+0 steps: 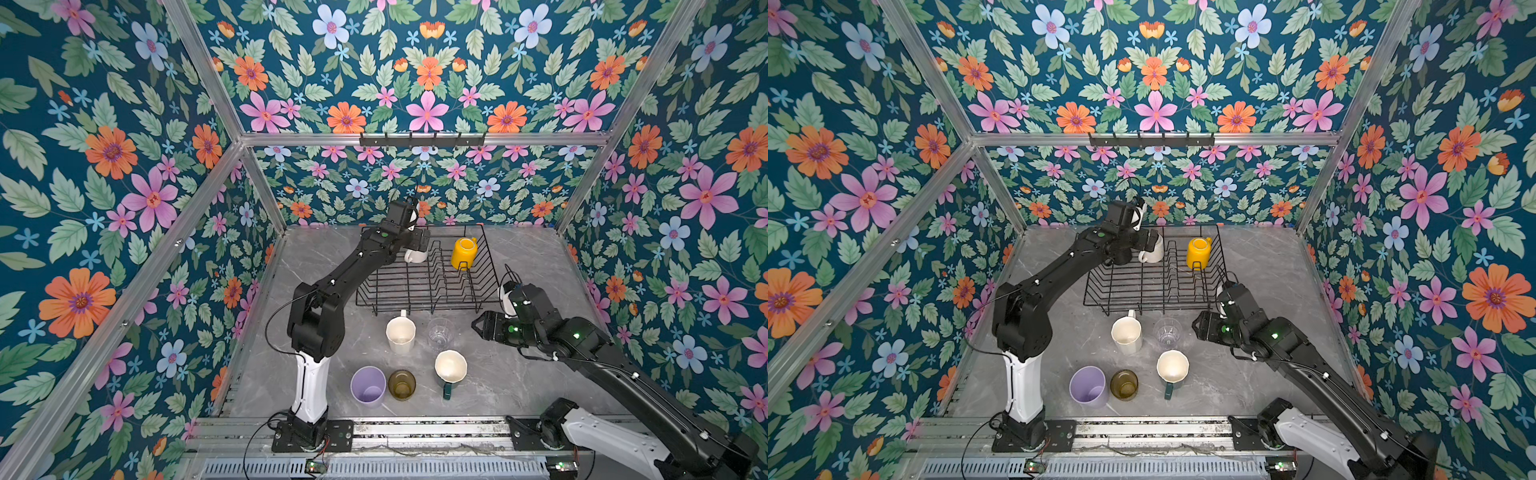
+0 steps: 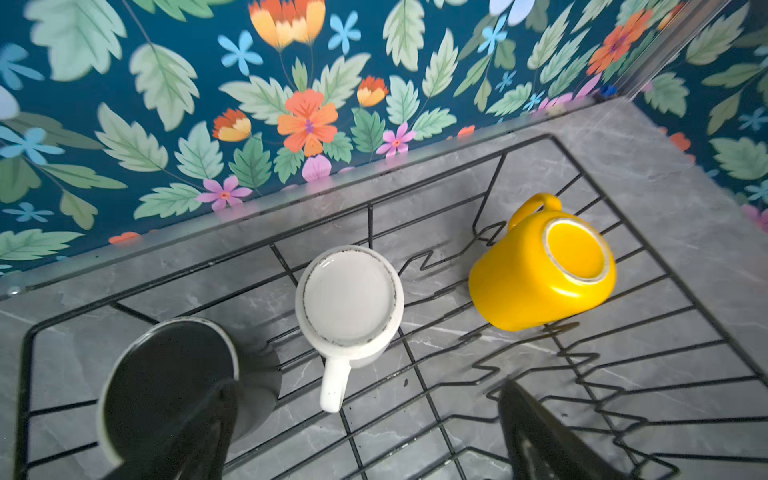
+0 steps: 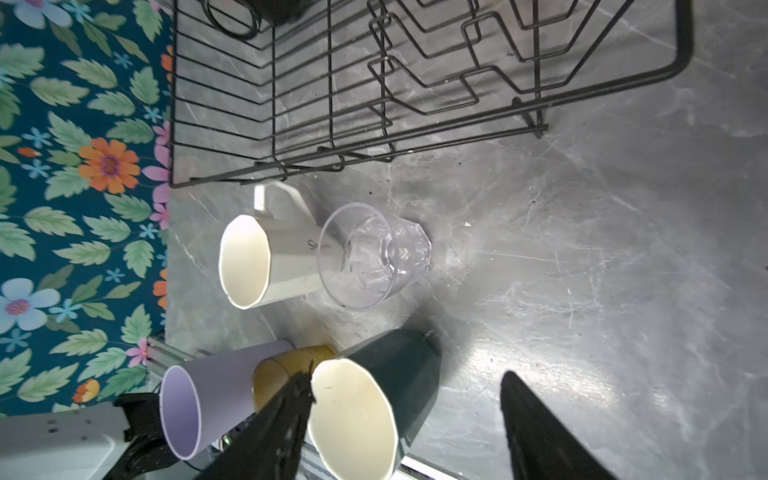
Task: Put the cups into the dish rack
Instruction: 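Open and raise the left gripper while the right gripper nears the clear cup, then close the right gripper around the clear plastic cup on the table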
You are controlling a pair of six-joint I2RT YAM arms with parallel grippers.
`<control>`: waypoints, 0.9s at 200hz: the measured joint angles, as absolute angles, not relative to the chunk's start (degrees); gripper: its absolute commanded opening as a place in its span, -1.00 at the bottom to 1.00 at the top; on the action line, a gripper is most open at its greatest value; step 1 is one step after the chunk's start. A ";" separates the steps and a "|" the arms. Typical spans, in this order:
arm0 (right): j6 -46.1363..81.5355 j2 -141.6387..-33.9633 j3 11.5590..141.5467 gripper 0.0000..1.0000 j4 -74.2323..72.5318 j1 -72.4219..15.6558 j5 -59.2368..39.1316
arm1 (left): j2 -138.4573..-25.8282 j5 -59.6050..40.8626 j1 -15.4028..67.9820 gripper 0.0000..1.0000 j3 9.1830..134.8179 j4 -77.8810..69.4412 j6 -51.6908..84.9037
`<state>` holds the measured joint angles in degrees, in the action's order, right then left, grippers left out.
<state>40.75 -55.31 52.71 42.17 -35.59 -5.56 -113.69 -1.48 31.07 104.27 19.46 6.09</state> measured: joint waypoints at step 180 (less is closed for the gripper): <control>37.67 -78.74 58.48 0.22 36.67 -41.19 -1.23 | -67.64 7.33 30.24 0.99 57.06 -7.31 9.30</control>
